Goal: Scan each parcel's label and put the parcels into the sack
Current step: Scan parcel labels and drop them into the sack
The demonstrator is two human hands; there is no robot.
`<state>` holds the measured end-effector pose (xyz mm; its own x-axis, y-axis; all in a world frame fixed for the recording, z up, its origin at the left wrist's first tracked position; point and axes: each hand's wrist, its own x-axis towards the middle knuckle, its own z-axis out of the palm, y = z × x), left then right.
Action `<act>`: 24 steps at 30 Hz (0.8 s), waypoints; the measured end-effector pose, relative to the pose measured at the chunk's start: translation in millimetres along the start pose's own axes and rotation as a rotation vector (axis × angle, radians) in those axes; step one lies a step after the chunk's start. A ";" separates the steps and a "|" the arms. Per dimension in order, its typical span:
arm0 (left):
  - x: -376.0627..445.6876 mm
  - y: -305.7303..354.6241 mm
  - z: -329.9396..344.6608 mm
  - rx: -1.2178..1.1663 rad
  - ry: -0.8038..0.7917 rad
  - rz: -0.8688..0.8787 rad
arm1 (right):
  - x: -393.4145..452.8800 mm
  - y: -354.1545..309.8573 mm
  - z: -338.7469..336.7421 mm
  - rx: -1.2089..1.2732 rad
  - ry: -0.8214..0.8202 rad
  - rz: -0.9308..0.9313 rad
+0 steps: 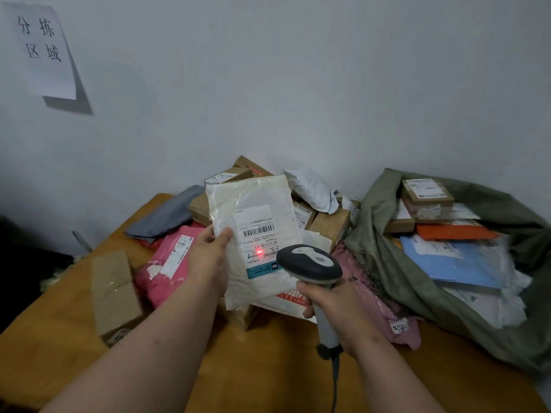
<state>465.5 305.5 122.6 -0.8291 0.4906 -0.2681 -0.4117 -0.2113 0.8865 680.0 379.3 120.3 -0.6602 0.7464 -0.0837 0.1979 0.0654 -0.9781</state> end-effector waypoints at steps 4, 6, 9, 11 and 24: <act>1.2 6.6 -6.0 -0.012 -0.008 0.003 | -6.6 -6.5 8.1 -0.029 0.009 -0.028; 1.7 8.9 -8.3 -0.009 -0.017 0.013 | -8.8 -10.6 12.2 -0.053 0.011 -0.039; 3.3 11.3 -12.3 -0.009 -0.027 0.019 | -10.8 -13.1 17.8 -0.068 0.030 -0.042; 5.0 12.3 -15.6 -0.006 -0.034 0.022 | -12.6 -14.6 21.5 -0.079 0.036 -0.050; 13.6 20.3 -25.8 0.027 -0.062 0.015 | -17.3 -14.6 38.5 -0.079 0.077 -0.016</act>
<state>436.1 286.0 127.2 -0.8098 0.5391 -0.2317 -0.3883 -0.1962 0.9004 660.6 339.9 128.7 -0.6064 0.7936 -0.0498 0.2463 0.1279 -0.9607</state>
